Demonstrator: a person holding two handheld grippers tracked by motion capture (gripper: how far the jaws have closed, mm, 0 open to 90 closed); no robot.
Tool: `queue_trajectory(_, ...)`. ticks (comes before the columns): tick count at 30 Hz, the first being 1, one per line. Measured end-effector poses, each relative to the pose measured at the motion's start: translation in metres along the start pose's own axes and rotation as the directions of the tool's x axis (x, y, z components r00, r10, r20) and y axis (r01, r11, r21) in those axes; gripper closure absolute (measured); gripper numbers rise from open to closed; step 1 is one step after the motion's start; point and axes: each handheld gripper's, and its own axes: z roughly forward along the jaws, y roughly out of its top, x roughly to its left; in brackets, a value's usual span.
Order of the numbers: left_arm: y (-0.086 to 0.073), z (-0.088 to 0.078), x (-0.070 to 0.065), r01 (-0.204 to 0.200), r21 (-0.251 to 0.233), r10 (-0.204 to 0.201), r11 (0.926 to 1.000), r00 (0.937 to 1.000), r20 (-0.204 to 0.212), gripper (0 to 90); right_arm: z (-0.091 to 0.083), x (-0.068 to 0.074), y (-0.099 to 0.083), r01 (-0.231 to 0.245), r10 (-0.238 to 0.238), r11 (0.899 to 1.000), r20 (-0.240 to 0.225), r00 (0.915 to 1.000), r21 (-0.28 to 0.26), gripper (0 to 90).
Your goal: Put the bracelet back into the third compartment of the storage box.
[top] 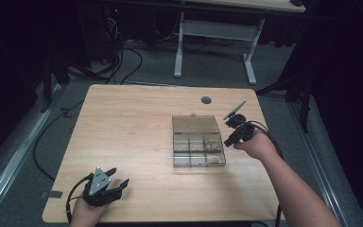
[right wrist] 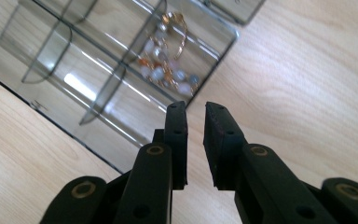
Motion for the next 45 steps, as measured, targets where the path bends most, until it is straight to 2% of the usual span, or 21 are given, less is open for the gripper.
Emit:
queue_trajectory(4,0.0,0.0,0.0,0.001,0.0,-0.001,1.0,1.0,0.002,37.4,0.003,-0.005,-0.013,-0.02,0.02,1.0,0.001,0.9998,-0.012,79.5)
queue_trajectory(7,0.0,0.0,0.001,0.004,-0.002,-0.004,1.0,1.0,0.001,37.5,0.008,-0.011,-0.021,0.026,-0.025,0.999,0.013,0.9996,-0.04,78.4)
queue_trajectory(12,0.0,0.0,0.0,0.003,0.0,-0.003,1.0,1.0,0.001,37.5,0.015,-0.009,-0.033,-0.007,0.009,0.998,0.028,0.9996,-0.061,77.0)
queue_trajectory(13,0.0,0.0,0.0,0.002,0.0,-0.002,1.0,1.0,0.0,37.5,0.019,-0.015,-0.036,0.125,-0.119,0.988,0.064,0.9908,-0.089,76.8)
queue_trajectory(14,0.0,0.0,0.0,0.003,0.0,-0.003,1.0,1.0,-0.001,37.4,0.019,-0.011,-0.039,0.049,-0.046,0.996,0.043,0.998,-0.081,76.5)
queue_trajectory(16,0.0,0.0,0.0,0.004,0.001,-0.004,1.0,1.0,0.0,37.4,0.02,-0.008,-0.042,0.01,-0.007,0.997,0.038,0.9993,-0.076,76.5)
queue_trajectory(18,0.0,0.0,0.0,0.005,-0.001,-0.005,1.0,1.0,0.0,37.4,0.023,-0.005,-0.046,0.008,-0.004,0.998,0.061,0.9981,-0.069,75.7)
queue_trajectory(19,0.0,0.0,0.0,0.005,0.001,-0.005,1.0,1.0,-0.001,37.4,0.023,-0.003,-0.048,-0.022,0.026,0.997,0.055,0.9981,-0.07,75.6)
queue_trajectory(21,0.0,0.0,0.0,0.005,0.001,-0.005,1.0,1.0,-0.001,37.4,0.022,-0.003,-0.054,-0.044,0.048,0.993,0.03,0.9984,-0.11,74.7)
queue_trajectory(23,0.0,0.0,0.0,0.004,0.002,-0.004,1.0,1.0,-0.001,37.4,0.025,-0.001,-0.06,-0.017,0.023,0.994,0.06,0.9979,-0.103,72.6)
queue_trajectory(26,0.0,0.0,0.0,0.003,0.004,-0.003,1.0,1.0,-0.004,37.4,0.025,0.0,-0.065,-0.027,0.032,0.991,0.041,0.9986,-0.131,72.6)
queue_trajectory(27,0.0,0.0,0.0,0.003,0.004,-0.003,1.0,1.0,-0.005,37.4,0.026,0.001,-0.071,-0.045,0.05,0.984,0.026,0.9984,-0.171,72.8)
queue_trajectory(30,0.0,0.0,0.0,0.001,0.004,-0.001,1.0,1.0,-0.008,37.4,0.029,0.002,-0.078,-0.041,0.047,0.982,0.031,0.9984,-0.183,72.7)
queue_trajectory(32,0.0,0.0,0.0,-0.001,0.006,0.001,1.0,1.0,-0.008,37.4,0.03,0.003,-0.085,-0.047,0.056,0.975,0.038,0.9977,-0.216,71.6)
queue_trajectory(33,0.0,0.0,0.0,-0.002,0.007,0.002,1.0,1.0,-0.009,37.3,0.031,0.004,-0.095,-0.054,0.065,0.962,0.029,0.9975,-0.268,69.3)
queue_trajectory(34,0.0,0.0,0.0,-0.002,0.007,0.002,1.0,1.0,-0.009,37.3,0.032,0.004,-0.098,-0.065,0.076,0.956,0.03,0.9966,-0.285,68.3)
queue_trajectory(35,0.0,0.001,0.0,-0.002,0.007,0.002,1.0,1.0,-0.01,37.3,0.032,0.004,-0.098,-0.065,0.076,0.956,0.03,0.9966,-0.285,68.3)
queue_trajectory(39,0.0,0.001,-0.001,-0.004,0.003,0.004,1.0,0.9998,-0.018,37.3,0.039,0.007,-0.12,-0.086,0.105,0.923,0.031,0.9939,-0.375,68.1)
queue_trajectory(41,0.0,0.0,-0.001,-0.01,0.003,0.01,0.9999,0.9997,-0.023,37.6,0.046,0.01,-0.136,-0.101,0.125,0.899,0.029,0.9918,-0.427,68.1)
queue_trajectory(43,0.0,0.001,-0.002,-0.01,0.003,0.01,0.9999,0.9997,-0.023,37.6,0.047,0.011,-0.14,-0.097,0.125,0.892,0.034,0.9916,-0.441,67.9)
queue_trajectory(45,0.0,0.001,-0.001,-0.006,0.003,0.006,1.0,0.9997,-0.023,37.5,0.053,0.015,-0.151,-0.091,0.127,0.868,0.04,0.9912,-0.489,66.6)
